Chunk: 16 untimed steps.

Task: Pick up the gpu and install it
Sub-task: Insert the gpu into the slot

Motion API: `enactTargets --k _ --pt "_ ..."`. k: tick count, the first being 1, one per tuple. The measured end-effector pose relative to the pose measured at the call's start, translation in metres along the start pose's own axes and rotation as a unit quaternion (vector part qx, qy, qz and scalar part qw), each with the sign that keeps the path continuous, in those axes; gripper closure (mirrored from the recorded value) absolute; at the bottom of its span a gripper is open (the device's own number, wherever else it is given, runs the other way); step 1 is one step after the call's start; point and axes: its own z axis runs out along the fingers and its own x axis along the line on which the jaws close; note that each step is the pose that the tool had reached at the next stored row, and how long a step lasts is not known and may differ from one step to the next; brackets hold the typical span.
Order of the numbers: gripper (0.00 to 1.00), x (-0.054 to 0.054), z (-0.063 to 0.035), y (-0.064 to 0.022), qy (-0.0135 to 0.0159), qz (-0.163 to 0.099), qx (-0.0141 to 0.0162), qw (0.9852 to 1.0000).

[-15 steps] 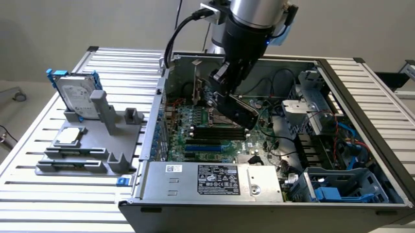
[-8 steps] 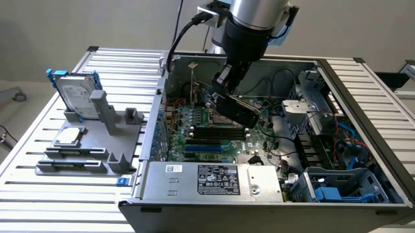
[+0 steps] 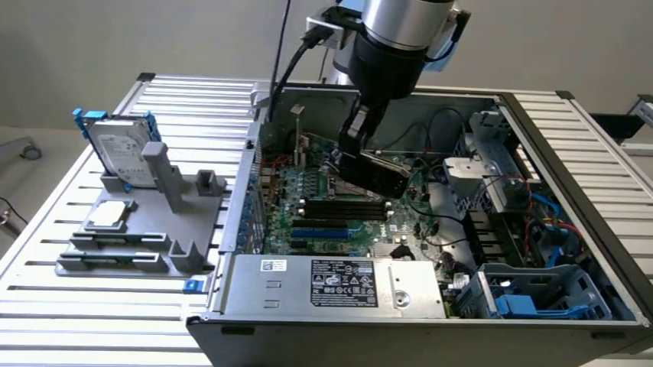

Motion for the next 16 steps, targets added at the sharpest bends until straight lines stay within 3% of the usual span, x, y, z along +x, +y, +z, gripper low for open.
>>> enactTargets --k 5,9,13,16 --pt "0.73 0.0 0.0022 -0.0003 0.004 -0.045 -0.0011 0.999" --pt "0.73 0.0 0.0045 -0.0007 0.0078 -0.081 -0.0018 0.9967" --pt "0.73 0.0 0.0073 -0.0011 0.0114 -0.117 -0.0024 0.993" --pt "0.73 0.0 0.0098 -0.0015 0.014 -0.144 -0.0029 0.9894"
